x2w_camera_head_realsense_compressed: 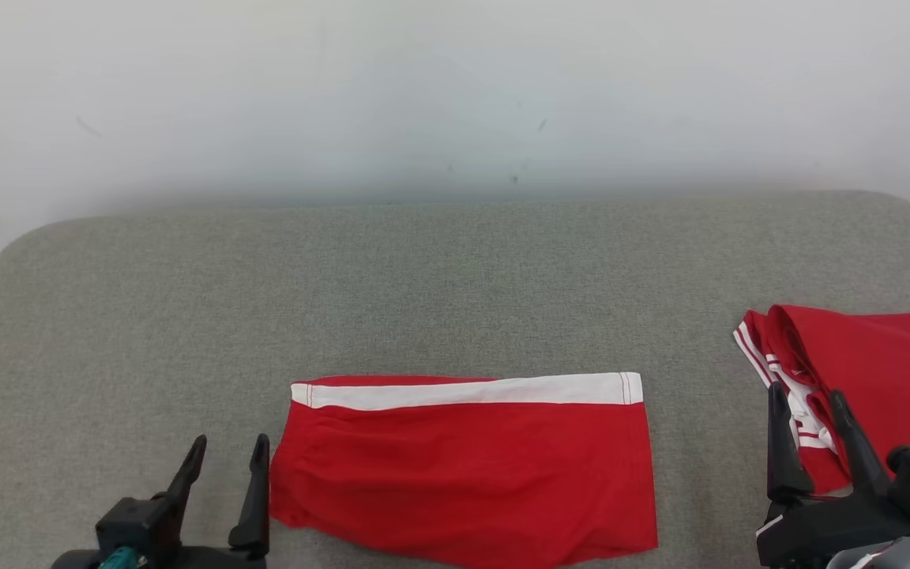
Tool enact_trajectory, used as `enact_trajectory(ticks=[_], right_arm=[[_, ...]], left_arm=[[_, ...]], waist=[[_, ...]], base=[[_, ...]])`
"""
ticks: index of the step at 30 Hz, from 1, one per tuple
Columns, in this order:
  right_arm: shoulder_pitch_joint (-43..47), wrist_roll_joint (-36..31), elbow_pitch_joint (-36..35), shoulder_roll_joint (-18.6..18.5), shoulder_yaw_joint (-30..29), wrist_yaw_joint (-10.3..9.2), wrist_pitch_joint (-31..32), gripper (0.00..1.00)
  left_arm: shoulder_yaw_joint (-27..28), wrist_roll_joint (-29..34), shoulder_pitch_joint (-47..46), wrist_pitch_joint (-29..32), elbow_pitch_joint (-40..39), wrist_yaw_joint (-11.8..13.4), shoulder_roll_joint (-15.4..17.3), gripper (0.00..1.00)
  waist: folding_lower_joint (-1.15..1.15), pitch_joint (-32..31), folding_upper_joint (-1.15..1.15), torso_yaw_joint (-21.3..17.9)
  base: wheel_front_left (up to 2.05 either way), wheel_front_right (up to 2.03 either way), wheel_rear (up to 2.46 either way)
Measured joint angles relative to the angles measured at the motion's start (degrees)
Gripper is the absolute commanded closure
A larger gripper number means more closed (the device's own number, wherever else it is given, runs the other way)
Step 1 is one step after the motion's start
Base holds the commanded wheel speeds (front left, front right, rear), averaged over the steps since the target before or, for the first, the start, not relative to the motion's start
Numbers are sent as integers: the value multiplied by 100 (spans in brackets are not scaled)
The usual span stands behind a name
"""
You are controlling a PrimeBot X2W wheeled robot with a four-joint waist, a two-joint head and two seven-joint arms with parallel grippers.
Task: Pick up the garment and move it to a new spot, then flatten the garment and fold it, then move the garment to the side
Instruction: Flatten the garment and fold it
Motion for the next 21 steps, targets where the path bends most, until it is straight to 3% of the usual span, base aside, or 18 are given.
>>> enact_trajectory(ticks=[21], right_arm=[[-117, -151, 417, -9, 263, 44, -219, 0]], left_arm=[[235, 53, 225, 203, 43, 1, 40, 0]], waist=[[0, -59, 0, -42]], base=[[0, 0, 0]])
